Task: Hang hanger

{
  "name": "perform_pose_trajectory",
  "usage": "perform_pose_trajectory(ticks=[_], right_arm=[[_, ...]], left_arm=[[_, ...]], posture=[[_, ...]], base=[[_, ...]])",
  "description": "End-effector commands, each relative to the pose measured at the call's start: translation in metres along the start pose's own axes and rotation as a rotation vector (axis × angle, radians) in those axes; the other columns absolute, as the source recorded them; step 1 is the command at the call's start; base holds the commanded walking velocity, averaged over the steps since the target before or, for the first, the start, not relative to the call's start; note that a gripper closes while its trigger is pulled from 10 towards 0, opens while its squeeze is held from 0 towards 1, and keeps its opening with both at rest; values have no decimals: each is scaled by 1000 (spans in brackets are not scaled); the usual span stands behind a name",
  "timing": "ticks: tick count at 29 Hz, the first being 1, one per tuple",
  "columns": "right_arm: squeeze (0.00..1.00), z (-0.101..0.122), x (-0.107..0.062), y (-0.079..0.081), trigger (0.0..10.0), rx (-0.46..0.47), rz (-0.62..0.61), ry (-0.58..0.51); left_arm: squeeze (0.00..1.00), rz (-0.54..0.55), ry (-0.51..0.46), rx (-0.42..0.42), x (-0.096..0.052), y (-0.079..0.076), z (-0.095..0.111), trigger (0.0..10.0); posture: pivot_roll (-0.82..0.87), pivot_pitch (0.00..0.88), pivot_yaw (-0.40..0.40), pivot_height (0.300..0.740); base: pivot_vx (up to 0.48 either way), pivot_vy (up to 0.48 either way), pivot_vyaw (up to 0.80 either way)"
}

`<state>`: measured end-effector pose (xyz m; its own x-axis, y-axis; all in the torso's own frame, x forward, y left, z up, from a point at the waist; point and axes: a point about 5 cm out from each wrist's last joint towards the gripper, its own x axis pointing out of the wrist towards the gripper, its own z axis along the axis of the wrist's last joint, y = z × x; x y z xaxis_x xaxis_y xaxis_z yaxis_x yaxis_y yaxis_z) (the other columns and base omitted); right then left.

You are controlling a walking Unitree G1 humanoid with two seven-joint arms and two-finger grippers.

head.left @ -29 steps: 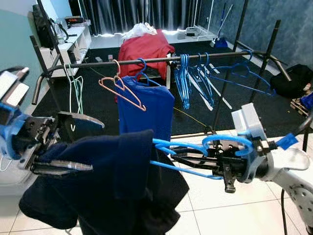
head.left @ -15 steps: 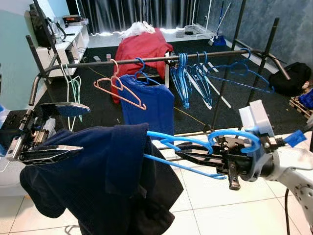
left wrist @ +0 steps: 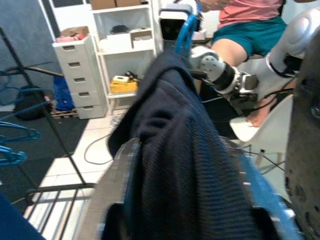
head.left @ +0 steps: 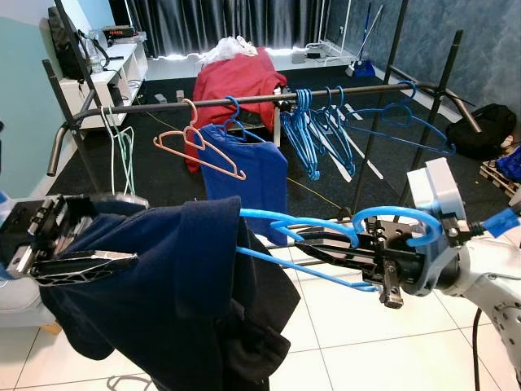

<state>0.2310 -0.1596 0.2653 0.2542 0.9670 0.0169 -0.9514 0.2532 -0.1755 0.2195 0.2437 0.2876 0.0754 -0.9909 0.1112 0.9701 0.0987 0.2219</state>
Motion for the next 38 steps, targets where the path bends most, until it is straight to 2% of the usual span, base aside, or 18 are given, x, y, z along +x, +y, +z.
perform_pose_trajectory(ticks=[1, 10, 15, 16, 18, 21, 22, 24, 26, 27, 30, 31, 34, 38], right_arm=[[0, 11, -8, -9, 0, -21, -78, -74], [0, 11, -8, -11, 0, -27, -98, -70], [0, 10, -12, -14, 0, -36, -121, -48], [0, 1, -21, -13, 0, -36, -125, 53], [0, 1, -21, -13, 0, -36, -125, 53], [0, -26, -46, -14, 0, -15, -159, 326], [0, -26, -46, -14, 0, -15, -159, 326], [0, -36, -56, -16, 0, -6, -191, 414], [0, -38, -56, -16, 0, -5, -197, 418], [0, -38, -54, -16, 0, -7, -197, 404], [0, -37, -52, -15, 0, -8, -197, 392], [0, -33, -48, -16, 0, -15, -195, 350], [0, -31, -46, -16, 0, -19, -191, 335], [0, -31, -46, -16, 0, -32, -179, 335]], left_arm=[[0, -24, -7, -44, 1, -4, -7, 0], [0, -37, 41, -57, 6, -5, -13, 0], [0, -13, 112, -46, 3, -2, -15, 0], [0, 23, 142, -13, -3, 3, -11, 0], [0, 23, 142, -13, -3, 3, -11, 0], [0, 97, 197, 58, -17, 12, 3, 0], [0, 97, 197, 58, -17, 12, 3, 0], [0, 108, 211, 73, -19, 13, 7, 0], [0, 112, 209, 79, -17, 13, 6, 0], [0, 119, 204, 73, -14, 14, 4, 5176], [0, 124, 201, 69, -12, 15, 3, 5176], [1000, 87, 151, 10, -4, 12, 1, 10000], [1000, 66, 135, -10, 0, 10, 0, 10000], [1000, 108, 150, 44, 2, 15, -3, 10000]], posture=[[-35, 0, 45, 740], [-38, 0, 48, 740], [-38, 0, 49, 740], [-37, 0, 47, 740], [-37, 0, 47, 740], [-40, 0, 47, 740], [-40, 0, 47, 740], [-38, 0, 47, 740], [-38, 0, 49, 740], [-38, 0, 49, 740], [-38, 0, 49, 740], [-39, 0, 48, 740], [-39, 0, 48, 740], [-44, 0, 43, 740]], base=[[0, 0, 0], [0, 0, 0], [0, 0, 0], [0, 0, 0], [0, 0, 0], [0, 0, 0], [0, 0, 0], [0, 0, 0], [0, 0, 0], [0, 0, 0], [0, 0, 0], [0, 0, 0], [0, 0, 0], [0, 0, 0]])
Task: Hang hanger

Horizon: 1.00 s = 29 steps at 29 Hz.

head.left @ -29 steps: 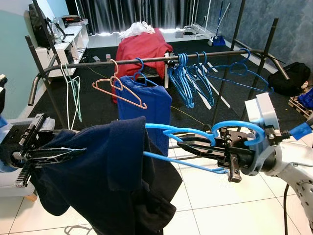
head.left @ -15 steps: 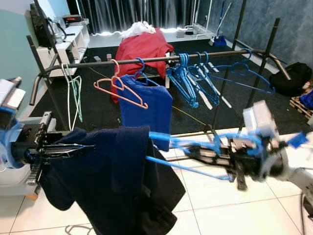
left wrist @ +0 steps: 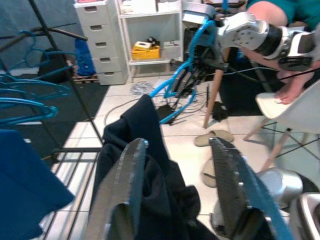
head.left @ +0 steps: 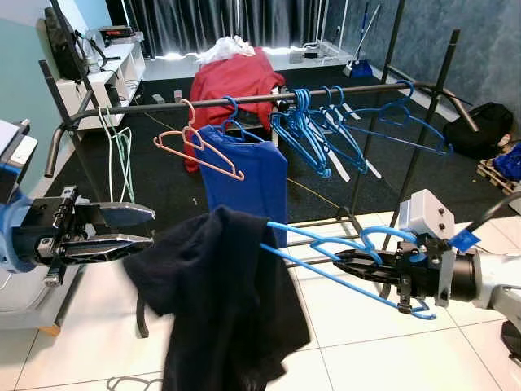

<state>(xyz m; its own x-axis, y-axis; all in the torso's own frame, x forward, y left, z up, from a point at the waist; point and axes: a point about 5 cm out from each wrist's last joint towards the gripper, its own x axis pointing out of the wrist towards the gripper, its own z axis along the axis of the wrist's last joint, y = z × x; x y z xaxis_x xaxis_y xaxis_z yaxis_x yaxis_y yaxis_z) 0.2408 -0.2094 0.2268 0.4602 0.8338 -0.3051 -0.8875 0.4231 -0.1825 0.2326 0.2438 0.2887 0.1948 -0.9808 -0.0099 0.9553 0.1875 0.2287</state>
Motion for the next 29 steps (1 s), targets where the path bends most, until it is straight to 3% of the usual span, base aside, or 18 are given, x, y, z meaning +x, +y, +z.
perform_pose_trajectory(ticks=[1, 2, 3, 12, 15, 17, 19, 20, 25, 29], right_arm=[[0, 10, -4, -1, 0, -48, -6, -34], [0, 10, -4, -1, 0, -48, -6, -34], [0, 9, -4, -1, 0, -54, -5, -35], [0, 15, -4, -1, 0, -61, 0, -81], [0, 30, -9, 0, 0, -59, 18, -185], [0, 30, -9, 0, 0, -59, 18, -185], [0, 46, -17, -1, 0, -54, 29, -298], [0, 46, -17, -1, 0, -54, 29, -298], [0, 55, -20, -1, 0, -52, 49, -364], [0, 54, -18, 0, 0, -51, 55, -364]], left_arm=[[1000, 21, 4, 31, 1, 2, -1, 10000], [1000, 21, 4, 31, 1, 2, -1, 10000], [0, 22, 15, 38, 1, 3, -2, 10000], [0, 3, 25, 22, 2, 0, -6, 10000], [0, 62, 30, 29, 3, 5, -12, 10000], [0, 62, 30, 29, 3, 5, -12, 10000], [0, 156, 34, 28, 2, 13, -22, 10000], [0, 156, 34, 28, 2, 13, -22, 10000], [0, 251, 38, -2, 16, 17, -42, 10000], [0, 252, 35, -22, 27, 14, -49, 10000]], posture=[[-44, 0, 43, 740], [-44, 0, 43, 740], [-44, 0, 42, 740], [-46, 0, 44, 740], [-50, 0, 45, 740], [-50, 0, 45, 740], [-53, 0, 47, 740], [-53, 0, 47, 740], [-52, 0, 46, 740], [-50, 0, 44, 740]], base=[[0, 0, 0], [0, 0, 0], [0, 0, 0], [0, 0, 0], [0, 0, 0], [0, 0, 0], [0, 0, 0], [0, 0, 0], [0, 0, 0], [0, 0, 0]])
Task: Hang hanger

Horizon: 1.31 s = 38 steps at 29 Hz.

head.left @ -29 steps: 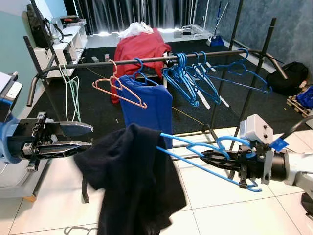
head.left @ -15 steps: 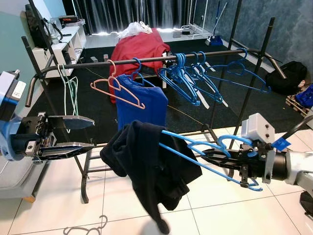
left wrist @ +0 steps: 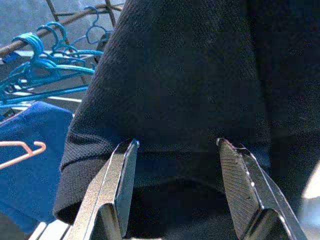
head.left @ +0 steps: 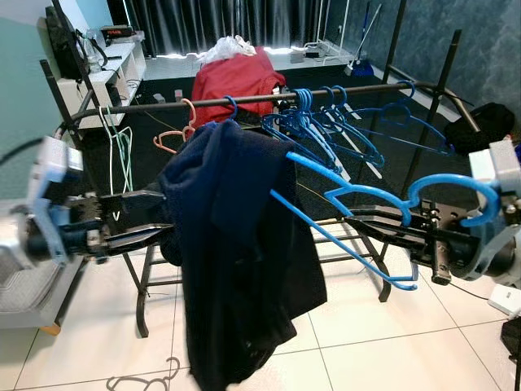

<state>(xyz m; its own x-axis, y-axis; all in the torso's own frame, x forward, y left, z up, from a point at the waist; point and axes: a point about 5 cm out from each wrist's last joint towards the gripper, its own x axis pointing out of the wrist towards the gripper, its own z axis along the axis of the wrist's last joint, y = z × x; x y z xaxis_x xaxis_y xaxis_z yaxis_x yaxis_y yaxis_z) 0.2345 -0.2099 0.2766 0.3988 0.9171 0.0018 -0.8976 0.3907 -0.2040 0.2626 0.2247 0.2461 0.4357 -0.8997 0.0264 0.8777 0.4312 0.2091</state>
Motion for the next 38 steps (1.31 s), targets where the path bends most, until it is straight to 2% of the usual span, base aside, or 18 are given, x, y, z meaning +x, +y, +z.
perform_pose_trajectory(ticks=[1, 7, 13, 14, 16, 17, 18, 21, 22, 27, 36, 38], right_arm=[[0, 7, 3, 3, 0, -19, 30, -41], [0, 8, 4, 3, 0, -19, 33, -43], [0, 7, 4, 3, 0, -8, 32, -48], [0, 7, 4, 3, 0, -4, 31, -50], [0, 7, 4, 3, 0, -4, 31, -50], [0, 7, 5, 3, 0, -2, 29, -52], [0, 6, 6, 3, 0, 0, 29, -55], [0, 6, 6, 3, 0, 0, 29, -55], [0, 7, 6, 3, 0, 0, 28, -57], [0, 7, 6, 2, 0, -3, 24, -57], [0, 6, 7, 3, 0, -2, 20, -56], [0, 4, 6, 2, 0, -3, 9, -36]], left_arm=[[0, -20, 3, -12, 7, -6, -3, 10000], [0, -71, -30, -33, 13, -15, -1, 10000], [0, -151, -106, -76, 17, -26, 5, 10000], [0, -185, -159, -100, 26, -33, 7, 7412], [0, -185, -159, -100, 26, -33, 7, 7412], [0, -214, -211, -132, 35, -40, 9, 0], [0, -245, -262, -162, 45, -48, 11, 0], [0, -245, -262, -162, 45, -48, 11, 0], [0, -270, -294, -183, 53, -54, 11, 0], [0, -290, -330, -215, 63, -63, 11, 0], [0, -254, -341, -214, 68, -61, 12, 0], [0, -170, -317, -183, 66, -51, 10, 0]], posture=[[-49, 0, 44, 740], [-49, 0, 44, 740], [-43, 0, 42, 740], [-40, 0, 43, 740], [-40, 0, 43, 740], [-41, 0, 44, 740], [-45, 0, 43, 740], [-45, 0, 43, 740], [-46, 0, 43, 740], [-46, 0, 45, 740], [-45, 0, 43, 740], [-47, 0, 42, 740]], base=[[0, 0, 0], [0, 0, 0], [0, 0, 0], [0, 0, 0], [0, 0, 0], [0, 0, 0], [0, 0, 0], [0, 0, 0], [0, 0, 0], [0, 0, 0], [0, 0, 0], [0, 0, 0]])
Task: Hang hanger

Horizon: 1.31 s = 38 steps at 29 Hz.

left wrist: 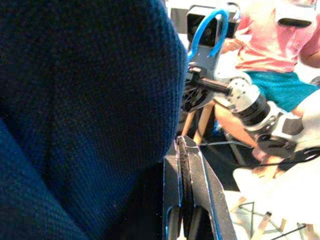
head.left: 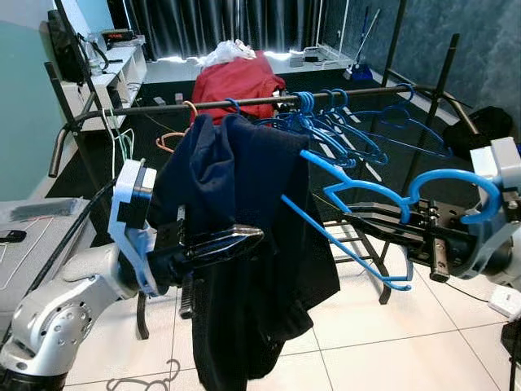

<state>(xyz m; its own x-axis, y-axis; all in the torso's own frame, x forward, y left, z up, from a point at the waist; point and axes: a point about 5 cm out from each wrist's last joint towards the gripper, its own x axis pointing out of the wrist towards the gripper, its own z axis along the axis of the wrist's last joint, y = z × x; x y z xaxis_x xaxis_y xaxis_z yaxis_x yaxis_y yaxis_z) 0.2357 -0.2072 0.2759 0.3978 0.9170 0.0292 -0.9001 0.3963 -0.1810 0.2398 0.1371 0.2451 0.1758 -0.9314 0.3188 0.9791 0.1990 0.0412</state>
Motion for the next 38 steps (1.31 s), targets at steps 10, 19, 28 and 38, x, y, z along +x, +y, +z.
perform_pose_trajectory(ticks=[10, 19, 28, 38], right_arm=[[0, 6, 2, 0, 0, -31, 2, 1], [0, 7, 2, 1, 0, -28, 6, -7], [0, 8, 3, 1, 0, -22, 24, -17], [0, 9, 2, 4, 0, -15, 48, -20]], left_arm=[[1000, 334, 102, 185, -42, 37, 22, 10000], [1000, 320, 142, 163, -64, 25, 25, 10000], [1000, 326, 135, 149, -83, 14, 32, 10000], [0, 413, 167, 223, -81, 27, 23, 10000]], posture=[[-51, 0, 41, 740], [-48, 0, 39, 740], [-44, 0, 34, 740], [-57, 0, 35, 740]], base=[[0, 0, 0], [0, 0, 0], [0, 0, 0], [0, 0, 0]])
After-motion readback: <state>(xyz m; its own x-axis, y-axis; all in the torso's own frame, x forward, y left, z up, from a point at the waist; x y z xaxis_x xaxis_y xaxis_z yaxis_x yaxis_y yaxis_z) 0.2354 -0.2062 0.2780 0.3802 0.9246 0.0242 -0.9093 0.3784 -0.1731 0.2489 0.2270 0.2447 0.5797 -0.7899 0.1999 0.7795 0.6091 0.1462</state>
